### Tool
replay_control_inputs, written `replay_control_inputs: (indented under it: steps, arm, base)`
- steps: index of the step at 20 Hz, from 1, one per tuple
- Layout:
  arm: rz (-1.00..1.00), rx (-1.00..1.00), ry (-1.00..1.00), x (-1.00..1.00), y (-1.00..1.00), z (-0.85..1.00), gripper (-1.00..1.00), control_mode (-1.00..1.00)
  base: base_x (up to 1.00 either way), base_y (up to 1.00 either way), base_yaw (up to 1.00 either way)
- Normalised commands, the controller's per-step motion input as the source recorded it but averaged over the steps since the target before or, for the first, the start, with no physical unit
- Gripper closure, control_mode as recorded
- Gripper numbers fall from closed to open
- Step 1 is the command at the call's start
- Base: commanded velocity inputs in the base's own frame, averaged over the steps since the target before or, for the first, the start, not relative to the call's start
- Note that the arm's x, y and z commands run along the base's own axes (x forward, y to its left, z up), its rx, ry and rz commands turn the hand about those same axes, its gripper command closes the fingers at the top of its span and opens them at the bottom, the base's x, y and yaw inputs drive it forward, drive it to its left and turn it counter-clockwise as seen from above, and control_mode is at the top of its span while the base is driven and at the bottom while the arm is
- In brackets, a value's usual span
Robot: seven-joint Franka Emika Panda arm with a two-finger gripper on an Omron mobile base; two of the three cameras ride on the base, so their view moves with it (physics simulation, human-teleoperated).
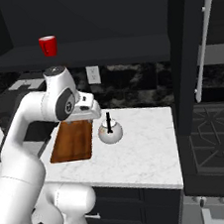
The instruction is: Pick the kettle from the counter and place it on the tray. Then pick the mug from the cabinet and place it on the tray. Then close the cabinet doors.
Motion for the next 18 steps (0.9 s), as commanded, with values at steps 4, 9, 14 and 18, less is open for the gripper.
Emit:
replay_control_inputs:
  steps: [4, 9, 14, 18]
  arm:
    - [0.03, 0.00, 0.00, 0.42, -0.44, -0.39, -1.00, -1.00]
    - [0.04, 0.08, 0.01, 0.76, -0.28, -0.26, -1.00, -1.00]
    - [0.04, 0.08, 0.00, 0.67, -0.08, -0.27, -1.00, -1.00]
    - [0.04, 0.00, 0.00, 0.36, 0.00, -0.35, -1.00, -1.00]
  base:
    - [0.00, 0.00, 0.00]
    - [0.00, 0.00, 0.00]
    - [0.00, 0.00, 0.00]
    - [0.00, 0.00, 0.00]
